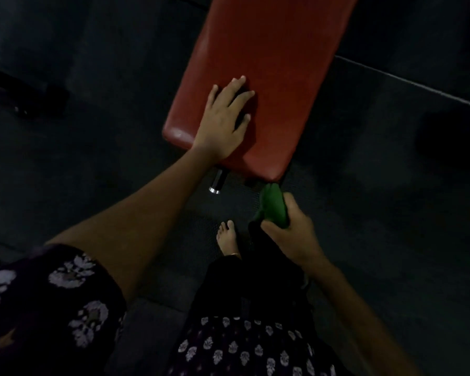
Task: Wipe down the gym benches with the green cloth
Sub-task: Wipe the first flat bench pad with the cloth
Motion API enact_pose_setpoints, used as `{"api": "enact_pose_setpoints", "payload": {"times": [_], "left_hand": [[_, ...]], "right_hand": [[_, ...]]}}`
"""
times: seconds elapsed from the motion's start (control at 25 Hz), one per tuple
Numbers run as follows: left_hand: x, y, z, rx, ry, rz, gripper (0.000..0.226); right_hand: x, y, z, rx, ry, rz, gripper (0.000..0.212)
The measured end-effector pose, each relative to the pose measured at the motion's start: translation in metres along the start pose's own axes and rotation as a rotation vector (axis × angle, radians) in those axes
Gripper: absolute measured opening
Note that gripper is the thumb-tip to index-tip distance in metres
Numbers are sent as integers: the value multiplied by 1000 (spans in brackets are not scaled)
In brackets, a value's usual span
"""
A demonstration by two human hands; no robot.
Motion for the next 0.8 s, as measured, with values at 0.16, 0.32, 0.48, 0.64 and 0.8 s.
{"api": "enact_pose_setpoints", "payload": {"times": [0.16,0.32,0.48,0.64,0.8], "left_hand": [[-52,-12,57,-40,-420,-149,78],[-73,-11,81,-581,-492,-172,75],[-78,-21,94,-818,-475,-268,57],[-83,-14,108,-978,-446,-309,50],[-81,-13,116,-1038,-473,-252,47]], "right_hand": [[-15,-11,54,-1047,-511,-292,56],[24,1,49,-1717,-627,-378,52],[43,22,55,-1968,-791,-433,33],[87,95,113,-2009,-818,-339,29],[82,86,108,-2037,-874,-284,24]]}}
Point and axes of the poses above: each hand's wrist, its own x-axis towards the middle knuckle, its own y-axis out of the palm, z = x × y, the point moved 6 cm from there along x, towards the middle knuckle, and after that the axes turned 14 degrees about z, right-handed, at the moved point
